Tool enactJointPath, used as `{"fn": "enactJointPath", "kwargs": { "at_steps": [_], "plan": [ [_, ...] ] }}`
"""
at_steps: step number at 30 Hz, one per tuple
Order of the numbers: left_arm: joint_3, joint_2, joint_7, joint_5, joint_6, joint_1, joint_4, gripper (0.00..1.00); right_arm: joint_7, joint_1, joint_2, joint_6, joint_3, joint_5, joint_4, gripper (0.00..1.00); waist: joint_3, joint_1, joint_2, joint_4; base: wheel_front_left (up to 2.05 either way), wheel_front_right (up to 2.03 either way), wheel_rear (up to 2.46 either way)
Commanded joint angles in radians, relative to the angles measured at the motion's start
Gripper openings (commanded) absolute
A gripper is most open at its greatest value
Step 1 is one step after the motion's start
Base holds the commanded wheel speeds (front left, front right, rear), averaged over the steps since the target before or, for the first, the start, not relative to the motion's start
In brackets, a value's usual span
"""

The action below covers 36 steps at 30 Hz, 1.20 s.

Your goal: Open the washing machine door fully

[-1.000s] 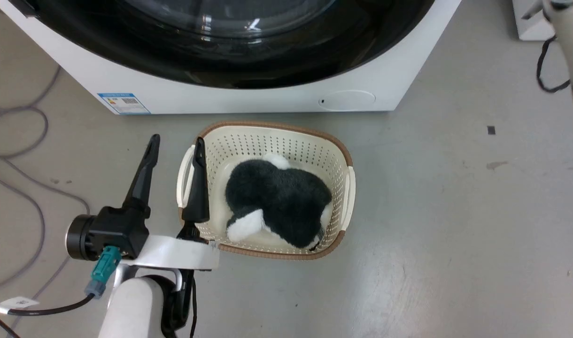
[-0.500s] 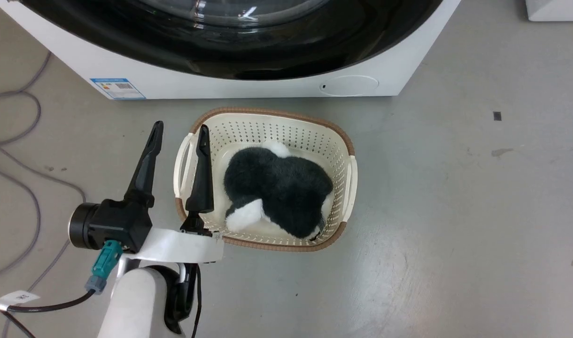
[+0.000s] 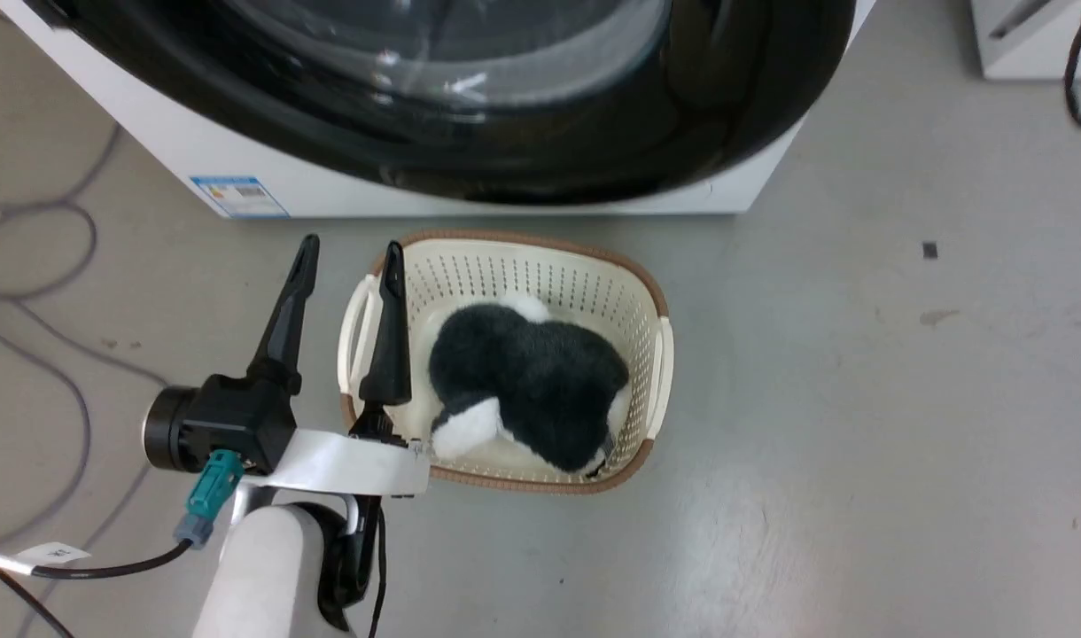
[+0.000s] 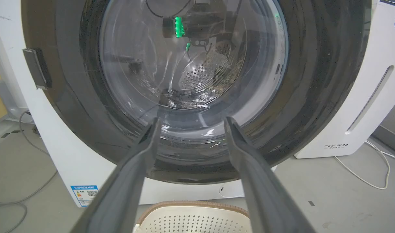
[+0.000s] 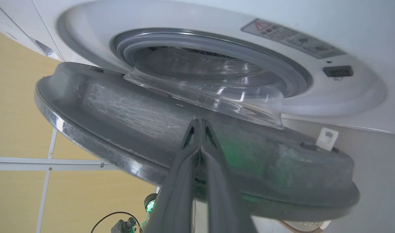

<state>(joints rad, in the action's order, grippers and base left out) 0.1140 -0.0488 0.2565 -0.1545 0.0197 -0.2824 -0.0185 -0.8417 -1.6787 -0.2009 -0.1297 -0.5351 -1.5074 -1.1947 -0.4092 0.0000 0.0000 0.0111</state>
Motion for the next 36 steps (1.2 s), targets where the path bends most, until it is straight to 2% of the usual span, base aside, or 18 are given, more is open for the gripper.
{"fn": "enactJointPath", "kwargs": {
  "at_steps": [1,20,27,36],
  "plan": [
    [-0.001,-0.001,0.005,-0.004,-0.005,0.014,-0.010,1.00,-0.021,0.054,0.010,-0.001,-0.008,-0.008,0.008,0.00,0.024,0.0000,0.0000,0.003,0.00,0.00,0.00],
    [0.015,-0.001,0.005,-0.009,-0.026,0.124,-0.087,1.00,-0.126,0.349,0.006,-0.001,-0.003,-0.063,0.112,0.00,0.245,0.0000,0.0000,0.017,0.00,0.00,0.00],
    [0.004,-0.001,0.005,0.001,-0.023,0.190,-0.115,1.00,-0.184,0.471,0.015,-0.001,-0.009,-0.089,0.187,0.00,0.333,0.0000,0.0000,0.005,0.00,0.00,0.00],
    [-0.007,-0.006,0.005,0.021,-0.007,0.246,-0.138,1.00,-0.214,0.630,0.044,-0.001,-0.013,-0.130,0.313,0.00,0.391,0.0000,0.0000,0.018,0.00,0.00,0.00]
  ]
}}
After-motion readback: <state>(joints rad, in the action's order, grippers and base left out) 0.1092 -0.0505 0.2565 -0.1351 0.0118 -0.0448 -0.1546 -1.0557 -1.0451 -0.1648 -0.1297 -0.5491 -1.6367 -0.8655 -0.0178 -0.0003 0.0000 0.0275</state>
